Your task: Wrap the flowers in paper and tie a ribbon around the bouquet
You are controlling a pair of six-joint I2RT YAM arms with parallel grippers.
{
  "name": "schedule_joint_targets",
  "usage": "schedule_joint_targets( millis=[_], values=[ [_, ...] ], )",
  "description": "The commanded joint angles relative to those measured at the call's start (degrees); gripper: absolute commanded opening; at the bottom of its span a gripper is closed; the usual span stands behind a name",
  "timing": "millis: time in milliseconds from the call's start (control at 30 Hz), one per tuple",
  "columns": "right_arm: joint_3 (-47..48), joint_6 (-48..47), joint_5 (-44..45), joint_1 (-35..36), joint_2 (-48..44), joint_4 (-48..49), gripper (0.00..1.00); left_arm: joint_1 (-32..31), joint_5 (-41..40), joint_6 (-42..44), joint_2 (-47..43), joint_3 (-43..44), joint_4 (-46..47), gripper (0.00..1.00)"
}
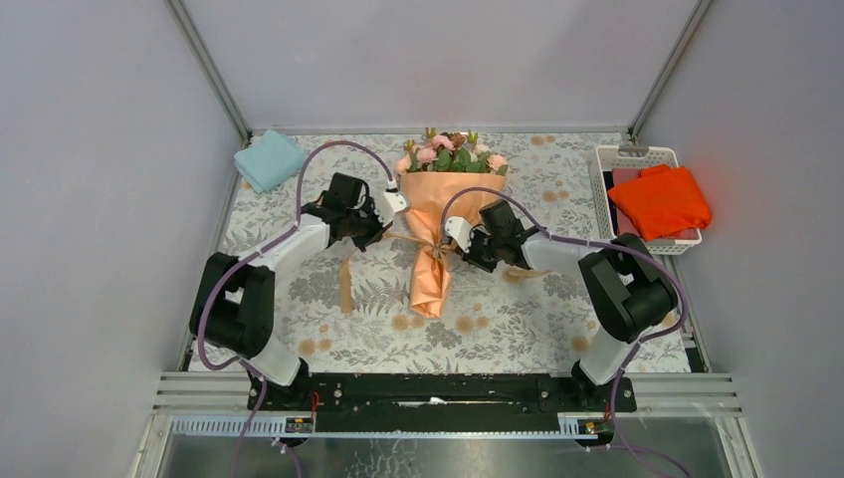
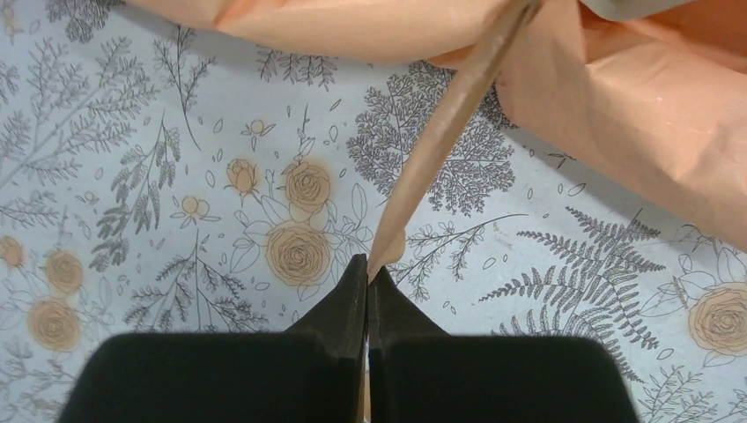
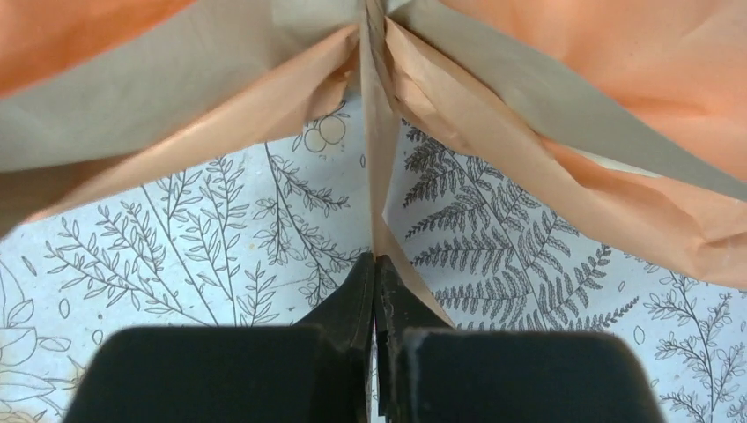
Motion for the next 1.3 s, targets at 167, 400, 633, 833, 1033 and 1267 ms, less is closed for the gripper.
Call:
schedule_joint_targets(
  millis=[167, 400, 633, 833, 1033, 1267],
  values=[
    [-6.05, -3.56, 7.51, -1.63, -8.09, -4.04, 0.0, 8.63, -1.93, -4.74, 1.94, -1.77, -2.05, 0.0],
    [-3.83, -3.56, 8.77, -4.32, -6.68, -8.0, 0.0, 10.95, -4.82, -5.54, -0.54, -6.09, 2.15, 0.0],
    [-3.17, -3.61, -5.94, -4.62, -12.54, -7.88, 0.32, 7.05, 9.61, -8.33, -4.85, -3.39, -9.22, 0.0],
    [-4.83, 8.43, -20.08, -1.22, -21.84, 11.39, 0.58, 0.12, 20.92, -9.28, -7.78, -0.51, -10.92, 0.0],
    [-5.38, 20.78, -23.86, 4.29, -16.71, 34.54, 0.61, -2.53, 24.57, -9.29, -5.53, 6.92, -12.66, 0.0],
    [-2.57, 23.99, -23.42, 8.05, -6.72, 42.82, 0.59, -2.47, 23.3, -6.38, -5.65, 6.38, -9.73, 0.0]
  ],
)
